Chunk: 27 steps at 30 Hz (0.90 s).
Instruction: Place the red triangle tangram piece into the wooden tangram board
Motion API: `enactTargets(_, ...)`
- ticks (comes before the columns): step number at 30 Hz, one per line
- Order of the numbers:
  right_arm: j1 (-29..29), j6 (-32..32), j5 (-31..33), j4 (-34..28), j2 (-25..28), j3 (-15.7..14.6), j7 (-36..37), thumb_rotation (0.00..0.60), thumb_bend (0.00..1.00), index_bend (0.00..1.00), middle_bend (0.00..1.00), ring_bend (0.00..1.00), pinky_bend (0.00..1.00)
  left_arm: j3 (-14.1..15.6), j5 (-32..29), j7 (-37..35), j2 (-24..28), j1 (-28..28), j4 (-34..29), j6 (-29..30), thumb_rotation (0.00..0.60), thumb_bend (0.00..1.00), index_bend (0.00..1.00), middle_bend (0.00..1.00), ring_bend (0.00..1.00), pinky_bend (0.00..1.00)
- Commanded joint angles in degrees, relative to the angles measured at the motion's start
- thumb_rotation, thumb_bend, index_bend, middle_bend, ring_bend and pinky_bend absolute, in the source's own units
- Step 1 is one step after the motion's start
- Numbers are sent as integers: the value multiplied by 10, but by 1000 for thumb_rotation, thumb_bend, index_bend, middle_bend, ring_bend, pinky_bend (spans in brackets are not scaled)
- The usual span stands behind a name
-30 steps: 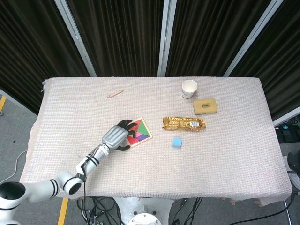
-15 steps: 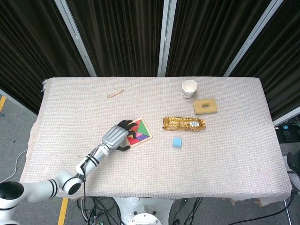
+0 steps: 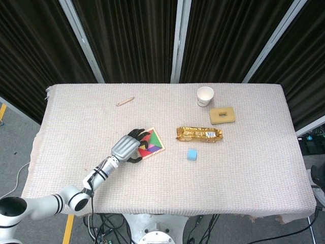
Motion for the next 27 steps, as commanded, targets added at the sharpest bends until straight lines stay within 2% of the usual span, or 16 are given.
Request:
enactTargets(1, 0, -1, 1, 1, 0, 0, 1, 600, 349, 0, 0, 0, 0, 0, -6, 4, -2, -1, 4, -8, 600, 260, 387, 79, 0, 91)
enactTargets(9, -1, -1, 2, 4, 0, 0, 3, 600, 350, 0, 0, 0, 0, 0, -11, 5, -5, -3, 10, -14, 600, 259, 389, 79, 0, 91)
enactTargets(16, 0, -2, 1, 3, -1, -1, 2, 600, 349, 0, 0, 0, 0, 1, -11, 6, -4, -3, 7, -14, 600, 260, 462, 79, 0, 90)
enactTargets(27, -2, 0, 3, 3, -1, 0, 4, 600, 349, 0, 0, 0, 0, -2, -8, -7, 2, 1, -5, -5, 600, 259, 437, 79, 0, 90)
